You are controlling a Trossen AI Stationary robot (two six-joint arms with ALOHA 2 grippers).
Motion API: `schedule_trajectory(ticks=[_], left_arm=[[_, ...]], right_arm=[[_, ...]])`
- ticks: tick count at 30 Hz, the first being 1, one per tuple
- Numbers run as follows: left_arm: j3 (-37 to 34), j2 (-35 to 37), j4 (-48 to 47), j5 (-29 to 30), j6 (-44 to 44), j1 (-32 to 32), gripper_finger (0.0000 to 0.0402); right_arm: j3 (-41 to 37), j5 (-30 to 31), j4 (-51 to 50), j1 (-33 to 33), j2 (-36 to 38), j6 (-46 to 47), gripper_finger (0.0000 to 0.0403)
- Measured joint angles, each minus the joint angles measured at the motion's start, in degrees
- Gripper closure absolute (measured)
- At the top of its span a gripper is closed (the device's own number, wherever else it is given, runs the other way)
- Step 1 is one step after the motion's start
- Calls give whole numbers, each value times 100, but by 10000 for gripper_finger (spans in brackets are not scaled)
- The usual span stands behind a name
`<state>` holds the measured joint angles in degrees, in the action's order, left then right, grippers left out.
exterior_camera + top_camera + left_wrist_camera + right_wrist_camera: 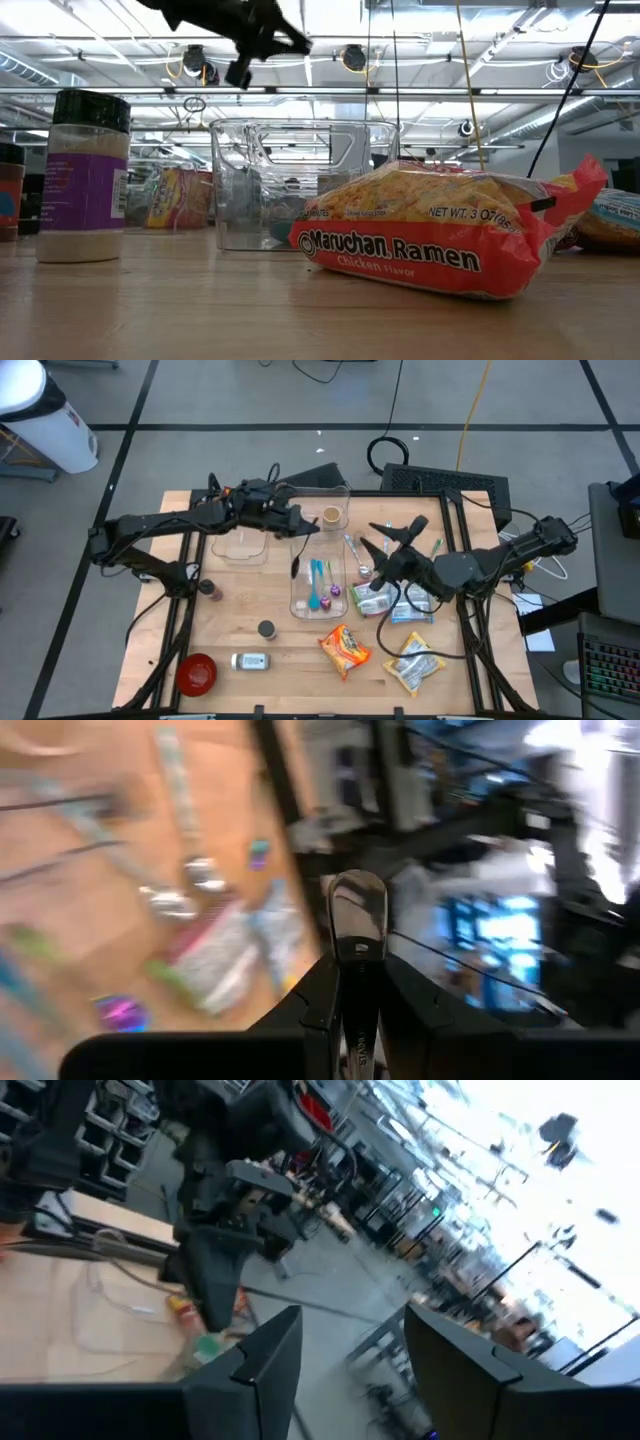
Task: Pick & Place Food Item
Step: Put the black spoon into the bottom right transparent bin
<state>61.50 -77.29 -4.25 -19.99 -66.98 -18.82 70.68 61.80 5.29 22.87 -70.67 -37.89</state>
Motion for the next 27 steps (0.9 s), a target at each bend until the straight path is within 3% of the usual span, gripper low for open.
schedule_trajectory(ticks=[7,14,21,27], left_arm=[[-1,33,-1019,1203,-11,408,356],[-1,-27,-1489,2417,-712,837,356],[14,-423,-1496,2900,-1351,1169,358],[773,-915,-2061,3293,-1529,1472,358]], right_arm=[[-1106,74,50,-105,524,1869,236],[-2057,-48,86,-154,1134,2925,238],[-2788,-56,81,-120,1694,3846,238],[-3215,-467,41,-11,2195,3986,238]])
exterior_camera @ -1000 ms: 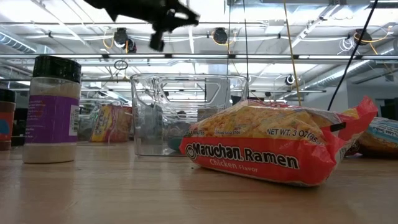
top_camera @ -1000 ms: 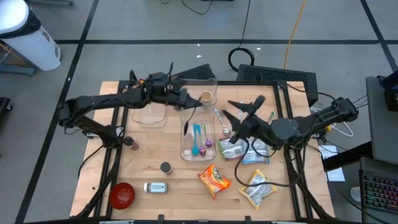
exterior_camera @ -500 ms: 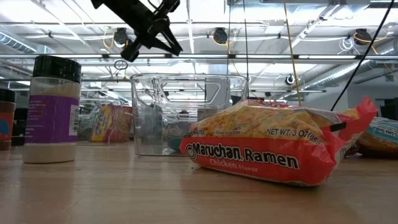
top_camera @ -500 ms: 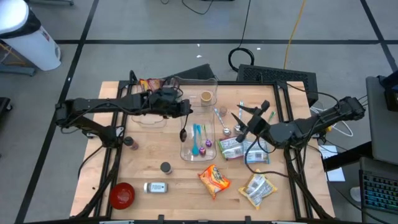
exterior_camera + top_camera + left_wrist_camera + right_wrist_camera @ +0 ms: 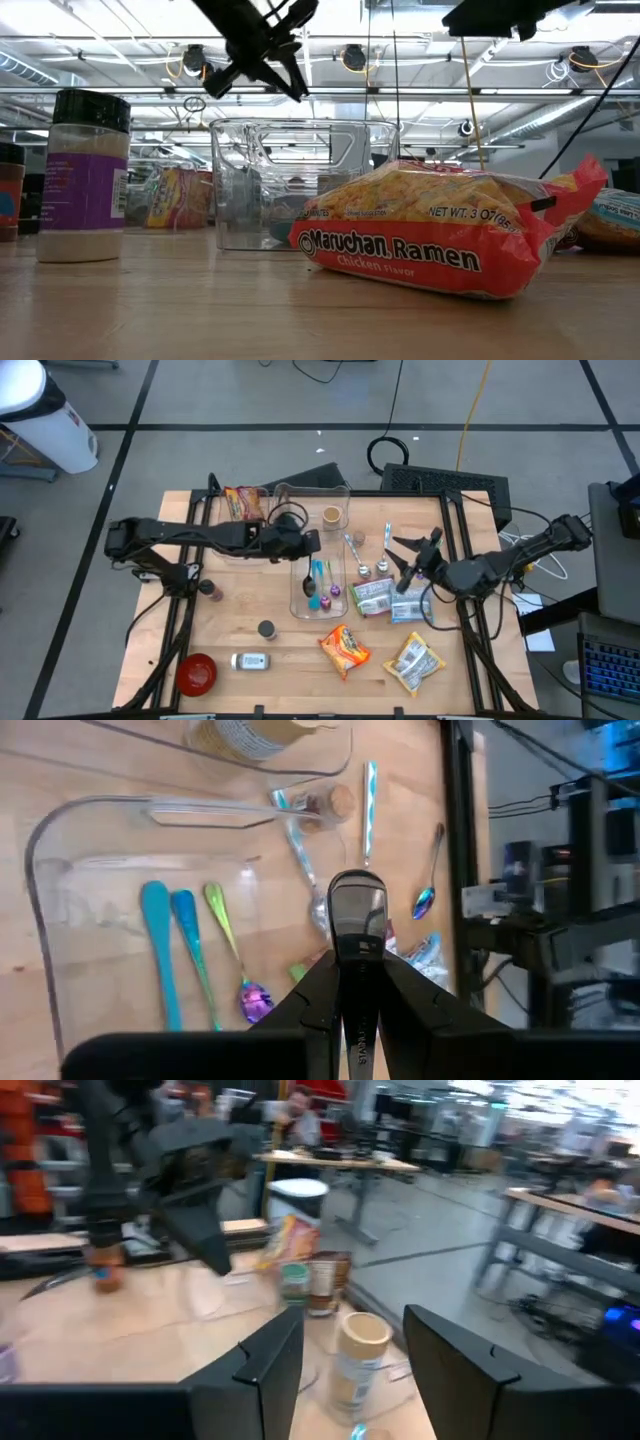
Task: Pick & Place Food Item
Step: Put the black spoon into the bottom right transparent bin
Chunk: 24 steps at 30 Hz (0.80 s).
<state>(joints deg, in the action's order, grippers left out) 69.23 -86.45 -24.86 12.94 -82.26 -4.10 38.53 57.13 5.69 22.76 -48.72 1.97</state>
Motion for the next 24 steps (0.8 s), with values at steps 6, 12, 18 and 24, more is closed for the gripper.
schedule_trajectory(ticks=[6,12,18,24], left_arm=[[1342,-824,-1780,96,-113,113,358],[2202,-1581,-2340,-240,-162,113,358],[2286,-2004,-2384,-651,-504,81,358],[2286,-2361,-2432,-647,-636,28,358]], right_arm=[[-297,-543,4,2,414,184,238],[-510,-648,0,8,682,360,238],[-580,-657,-14,139,816,361,238],[-582,-652,-45,293,821,424,238]])
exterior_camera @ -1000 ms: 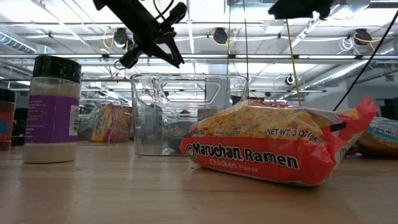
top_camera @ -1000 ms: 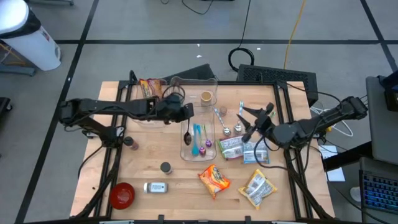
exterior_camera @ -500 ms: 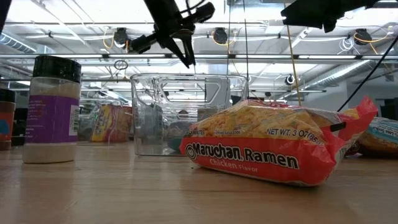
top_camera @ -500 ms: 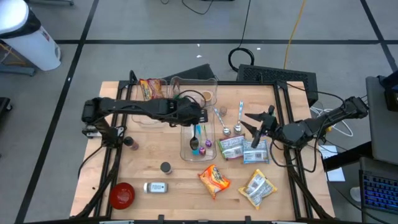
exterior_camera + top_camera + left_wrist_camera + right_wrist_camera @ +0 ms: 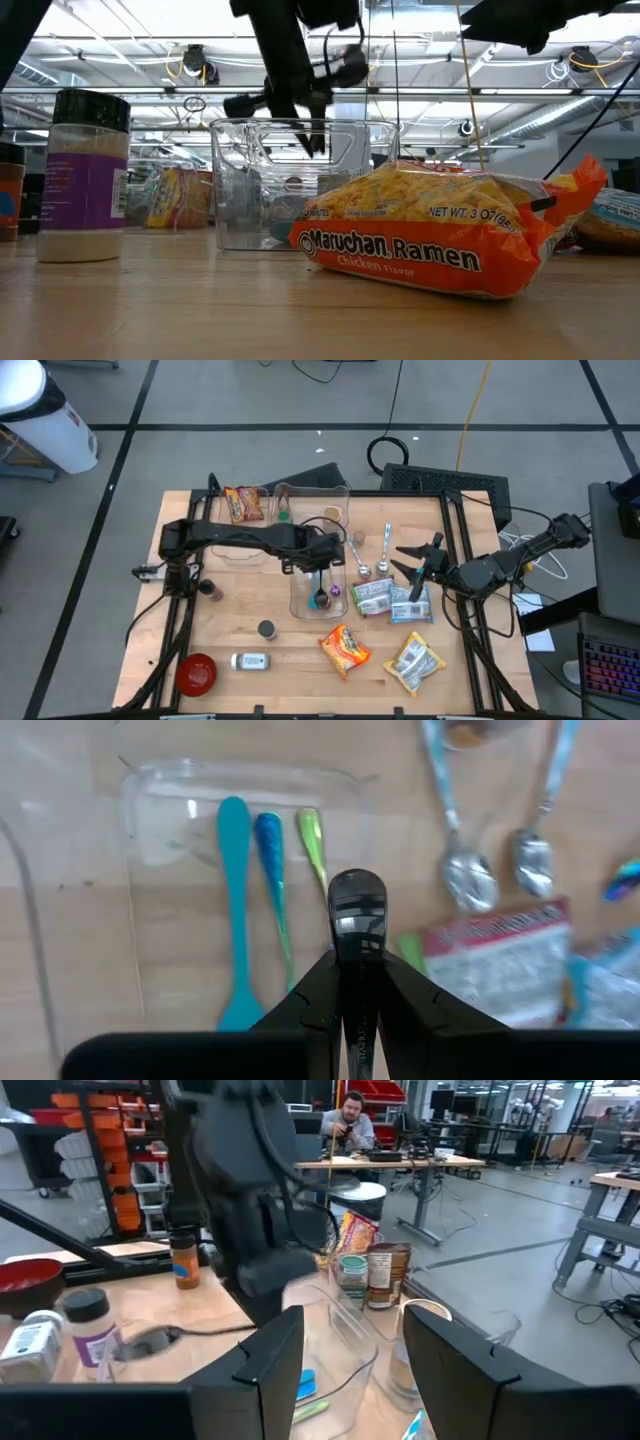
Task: Pick & Place Food Item
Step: Put the black spoon into the bottom right transparent bin
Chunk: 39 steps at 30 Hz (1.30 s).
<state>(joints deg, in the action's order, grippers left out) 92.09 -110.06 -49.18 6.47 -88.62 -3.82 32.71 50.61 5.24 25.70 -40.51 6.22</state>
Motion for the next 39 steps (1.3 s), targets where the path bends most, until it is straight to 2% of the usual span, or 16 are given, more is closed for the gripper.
schedule_trajectory(ticks=[6,14,23,33,39], left_arm=[[0,-400,-7,13,-165,-5,358],[7,-571,-14,156,-337,-67,358],[-2,-854,-9,-204,-190,-109,359],[0,-934,-44,-184,-189,-158,359],[-4,-1082,-64,-505,-130,-186,359]], right_arm=[[0,0,-40,37,-2,63,238],[0,0,-132,34,-2,66,238],[1,0,-319,34,-4,66,238],[0,-2,-501,28,-4,107,238],[1,0,-617,28,-5,107,238]])
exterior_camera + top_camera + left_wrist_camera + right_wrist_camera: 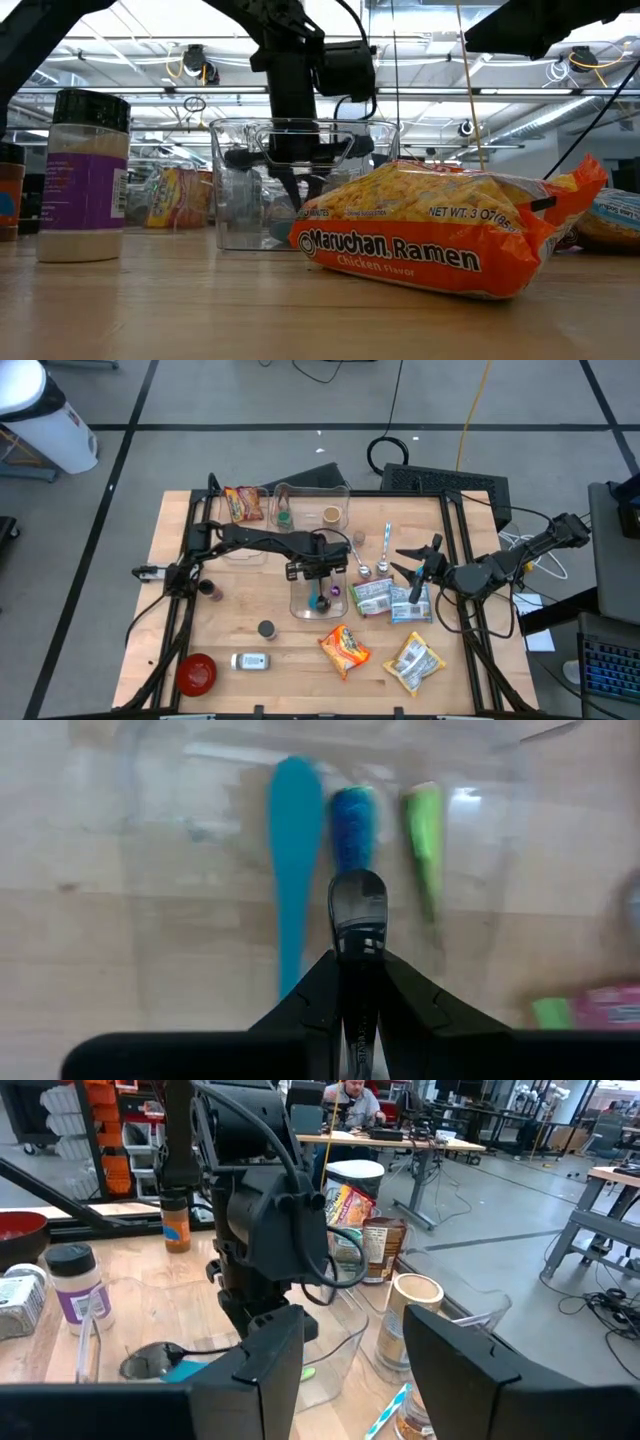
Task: Pick & Place Food Item
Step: Put the black spoon into the bottom right transparent bin, then put the purple spoon into the bottom right transparent bin
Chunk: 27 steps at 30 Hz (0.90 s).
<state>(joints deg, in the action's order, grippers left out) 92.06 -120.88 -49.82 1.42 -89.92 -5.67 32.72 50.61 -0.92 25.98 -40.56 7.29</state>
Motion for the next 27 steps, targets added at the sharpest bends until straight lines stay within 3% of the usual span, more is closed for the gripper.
schedule_trajectory(ticks=[27], left_arm=[[8,-140,37,-153,-40,-85,320]], right_arm=[[1,0,-262,0,-1,0,238]])
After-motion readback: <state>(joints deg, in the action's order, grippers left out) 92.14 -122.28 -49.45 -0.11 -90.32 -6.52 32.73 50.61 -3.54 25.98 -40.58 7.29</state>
